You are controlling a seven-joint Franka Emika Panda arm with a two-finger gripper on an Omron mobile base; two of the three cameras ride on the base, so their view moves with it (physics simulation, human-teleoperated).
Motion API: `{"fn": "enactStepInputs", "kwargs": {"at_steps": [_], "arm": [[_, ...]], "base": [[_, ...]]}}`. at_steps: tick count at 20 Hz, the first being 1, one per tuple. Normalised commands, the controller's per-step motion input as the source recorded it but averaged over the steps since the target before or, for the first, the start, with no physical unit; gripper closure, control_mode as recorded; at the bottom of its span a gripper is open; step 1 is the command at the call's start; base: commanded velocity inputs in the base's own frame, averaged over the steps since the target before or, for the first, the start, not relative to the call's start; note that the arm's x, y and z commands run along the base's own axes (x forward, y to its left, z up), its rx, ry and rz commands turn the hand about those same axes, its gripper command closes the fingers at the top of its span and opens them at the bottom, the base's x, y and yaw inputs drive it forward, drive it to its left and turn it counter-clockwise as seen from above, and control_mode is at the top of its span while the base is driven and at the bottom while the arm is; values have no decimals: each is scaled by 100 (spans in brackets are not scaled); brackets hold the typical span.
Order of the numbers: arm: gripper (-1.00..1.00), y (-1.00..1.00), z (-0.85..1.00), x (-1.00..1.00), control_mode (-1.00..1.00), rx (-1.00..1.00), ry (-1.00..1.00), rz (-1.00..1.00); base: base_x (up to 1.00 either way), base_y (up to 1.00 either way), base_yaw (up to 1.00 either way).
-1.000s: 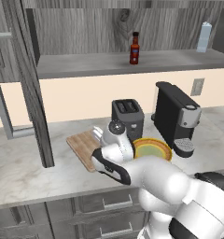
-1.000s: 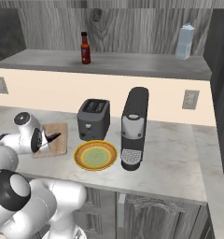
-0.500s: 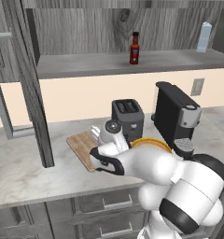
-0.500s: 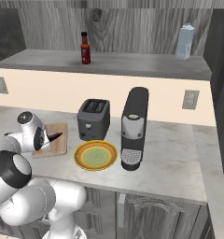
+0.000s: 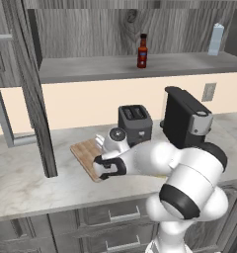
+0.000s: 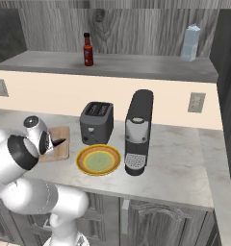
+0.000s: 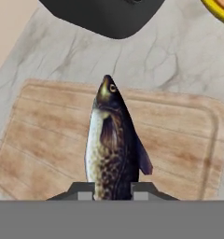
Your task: Pick the fish from the plate and place it on the cutting board. Then pick the condiment bottle from the cabinet and place it next to the cutting board.
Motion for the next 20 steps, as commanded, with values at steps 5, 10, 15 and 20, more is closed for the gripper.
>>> {"fn": "enactStepInputs", "kwargs": {"at_steps": [5, 10, 15, 20], "arm": [[100, 6, -21, 20, -100, 3, 3, 0], [100, 9, -21, 19, -100, 1, 2, 0], [100, 16, -22, 10, -100, 0, 1, 0], [100, 19, -23, 5, -100, 0, 0, 0]], "base": [[0, 0, 0], [0, 0, 0], [0, 0, 0], [0, 0, 0]]}}
